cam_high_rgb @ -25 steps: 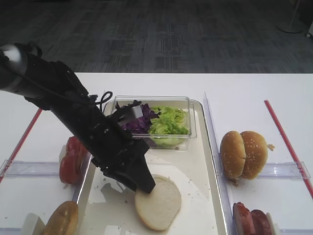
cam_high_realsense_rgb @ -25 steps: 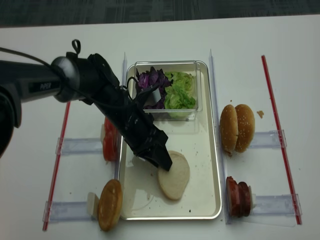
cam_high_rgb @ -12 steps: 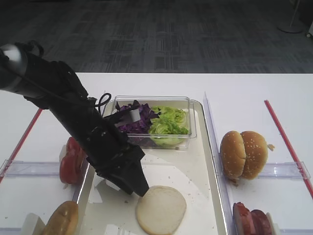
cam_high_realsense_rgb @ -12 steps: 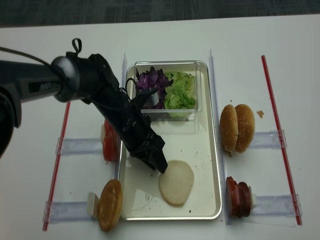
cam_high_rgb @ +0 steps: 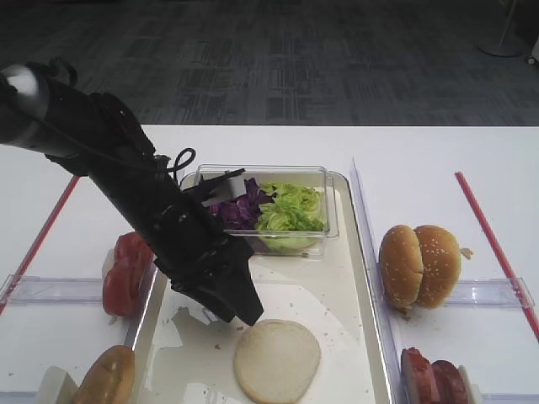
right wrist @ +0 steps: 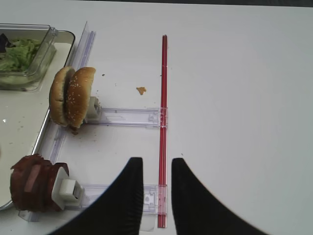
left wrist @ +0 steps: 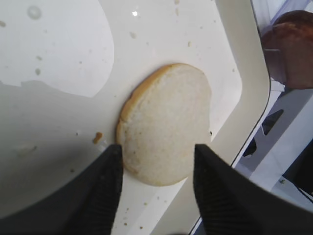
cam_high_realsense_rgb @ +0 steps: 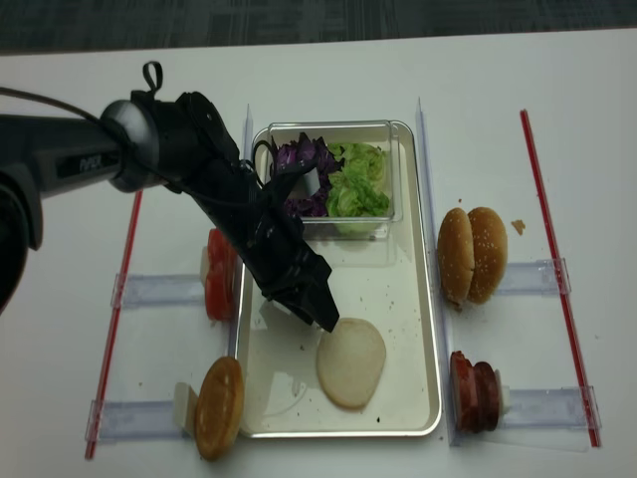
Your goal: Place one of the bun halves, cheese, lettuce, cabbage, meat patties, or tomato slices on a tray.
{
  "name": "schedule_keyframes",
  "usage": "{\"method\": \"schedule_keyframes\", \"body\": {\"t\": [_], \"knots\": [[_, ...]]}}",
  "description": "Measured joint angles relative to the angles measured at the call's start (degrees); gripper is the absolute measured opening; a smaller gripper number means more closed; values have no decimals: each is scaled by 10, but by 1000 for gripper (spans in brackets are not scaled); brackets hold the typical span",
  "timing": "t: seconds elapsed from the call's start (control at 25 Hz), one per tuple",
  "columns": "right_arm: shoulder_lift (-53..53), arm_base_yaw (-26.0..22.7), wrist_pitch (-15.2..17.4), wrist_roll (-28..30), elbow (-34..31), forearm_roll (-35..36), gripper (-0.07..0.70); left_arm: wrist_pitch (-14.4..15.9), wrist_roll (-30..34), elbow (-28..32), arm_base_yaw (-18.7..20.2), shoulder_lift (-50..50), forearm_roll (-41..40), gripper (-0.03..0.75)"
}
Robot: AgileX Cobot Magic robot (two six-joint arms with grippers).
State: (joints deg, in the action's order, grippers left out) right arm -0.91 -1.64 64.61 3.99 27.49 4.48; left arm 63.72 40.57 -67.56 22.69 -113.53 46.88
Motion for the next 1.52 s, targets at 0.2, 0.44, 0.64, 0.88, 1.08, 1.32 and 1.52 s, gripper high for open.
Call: {"method": "schedule_keyframes", "body": {"t": [0.2,0.44,0.64,0.88,1.08,1.32,1.52], "knots": [[0,0,0,0,0,0,193,0,-5,0,0,0,-5,312],[0,0,0,0,0,0,193,3,-40,0,0,0,-57,312],[0,0,0,0,0,0,193,9,-60,-5,0,0,-77,312],[0,0,0,0,0,0,193,20,-71,-29,1,17,-77,312],[0,0,0,0,0,0,193,33,-106,-47,16,38,-114,312],[0,0,0,0,0,0,193,49,-200,-82,43,68,-244,312],[0,0,0,0,0,0,193,54,-260,-107,51,93,-300,312]]}}
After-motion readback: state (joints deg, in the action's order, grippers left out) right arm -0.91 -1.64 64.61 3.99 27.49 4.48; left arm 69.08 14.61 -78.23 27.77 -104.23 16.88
